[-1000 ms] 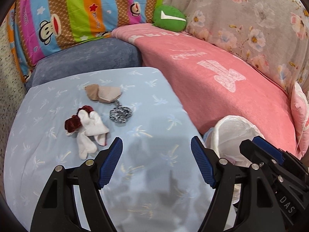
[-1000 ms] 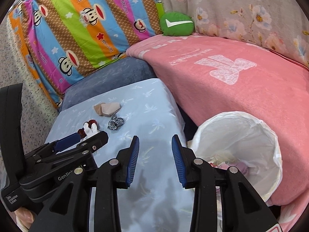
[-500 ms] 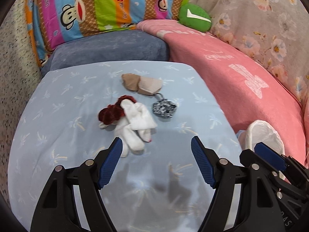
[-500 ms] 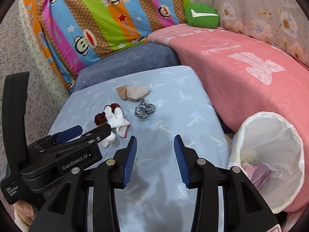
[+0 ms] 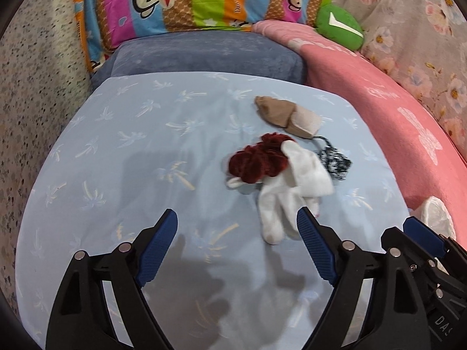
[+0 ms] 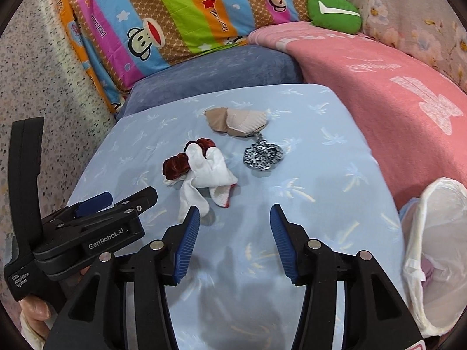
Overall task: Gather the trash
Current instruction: 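Grasp the dark red velvet scrunchie with the left tool while the right tool grasps the white glove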
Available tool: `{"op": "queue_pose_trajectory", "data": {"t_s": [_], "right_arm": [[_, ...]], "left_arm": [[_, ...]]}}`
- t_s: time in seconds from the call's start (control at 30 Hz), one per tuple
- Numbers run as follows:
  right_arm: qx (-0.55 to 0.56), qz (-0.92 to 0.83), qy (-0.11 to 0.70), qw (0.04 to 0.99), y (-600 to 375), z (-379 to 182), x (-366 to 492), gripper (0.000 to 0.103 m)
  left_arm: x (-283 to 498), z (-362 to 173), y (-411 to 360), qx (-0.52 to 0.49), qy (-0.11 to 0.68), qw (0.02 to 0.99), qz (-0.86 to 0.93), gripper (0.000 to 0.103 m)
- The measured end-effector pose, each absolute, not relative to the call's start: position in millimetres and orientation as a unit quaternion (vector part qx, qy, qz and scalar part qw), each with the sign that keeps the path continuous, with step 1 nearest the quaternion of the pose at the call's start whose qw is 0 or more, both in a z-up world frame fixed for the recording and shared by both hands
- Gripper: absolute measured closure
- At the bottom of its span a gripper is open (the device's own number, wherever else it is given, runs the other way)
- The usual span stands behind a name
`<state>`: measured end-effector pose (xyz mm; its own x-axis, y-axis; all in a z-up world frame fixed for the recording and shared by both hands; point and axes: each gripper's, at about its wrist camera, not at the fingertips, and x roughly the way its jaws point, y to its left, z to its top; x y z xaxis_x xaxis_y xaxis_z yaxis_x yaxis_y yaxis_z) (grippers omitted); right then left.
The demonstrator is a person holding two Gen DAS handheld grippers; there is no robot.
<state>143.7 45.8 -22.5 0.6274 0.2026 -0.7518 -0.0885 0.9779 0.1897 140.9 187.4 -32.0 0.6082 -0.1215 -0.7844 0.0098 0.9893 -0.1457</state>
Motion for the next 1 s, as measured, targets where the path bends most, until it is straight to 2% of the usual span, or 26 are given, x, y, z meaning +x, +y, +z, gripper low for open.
{"op": "queue_pose_trajectory", "data": {"t_s": [0.37,0.83,1.0], "right_arm": [[0.078,0.091,0.441,0.889,68,-52,192,0.044],[0.086,0.103,0.463,0.876,84,-87,233,0.044],[0.083,0.100,0.465,0.876,83,-96,235,0.059]], "left_arm": [[173,-45,217,-0.090,0.452,0.887,-0.025,0.022],[211,-57,201,-0.100,0.462,0.879,-0.054,0.022],[219,-68,202,-0.109,0.471,0.874,-0.054,0.023]]}}
